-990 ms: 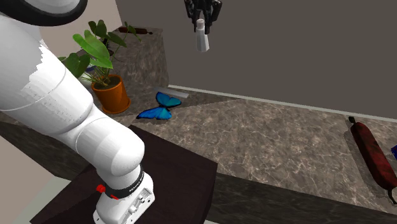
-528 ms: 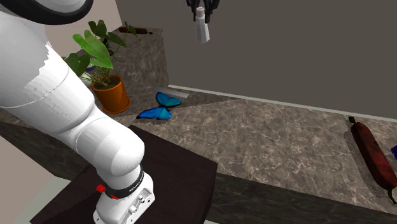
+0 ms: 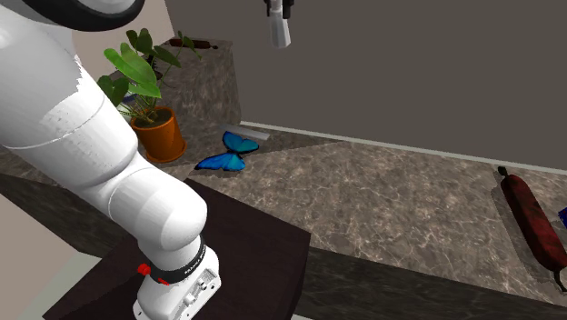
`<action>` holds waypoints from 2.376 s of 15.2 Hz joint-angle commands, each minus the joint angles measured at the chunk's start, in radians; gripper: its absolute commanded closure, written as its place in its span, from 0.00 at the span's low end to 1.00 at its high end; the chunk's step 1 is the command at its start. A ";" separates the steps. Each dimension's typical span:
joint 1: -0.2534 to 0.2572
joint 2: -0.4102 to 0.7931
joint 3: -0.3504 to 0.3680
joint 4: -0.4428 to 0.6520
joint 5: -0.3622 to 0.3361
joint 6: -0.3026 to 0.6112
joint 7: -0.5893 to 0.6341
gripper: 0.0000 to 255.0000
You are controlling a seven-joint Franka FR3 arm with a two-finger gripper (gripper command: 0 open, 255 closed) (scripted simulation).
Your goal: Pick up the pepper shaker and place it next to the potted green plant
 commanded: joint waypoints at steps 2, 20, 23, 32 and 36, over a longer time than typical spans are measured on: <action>0.031 0.016 0.041 0.023 0.012 -0.010 0.074 1.00; 0.268 0.327 0.277 0.407 -0.005 -0.091 0.539 1.00; 0.335 0.436 0.304 0.558 -0.038 -0.138 0.614 1.00; 0.404 0.523 0.324 0.608 -0.064 -0.104 0.689 1.00; 0.382 0.470 0.323 0.469 -0.046 -0.017 0.683 1.00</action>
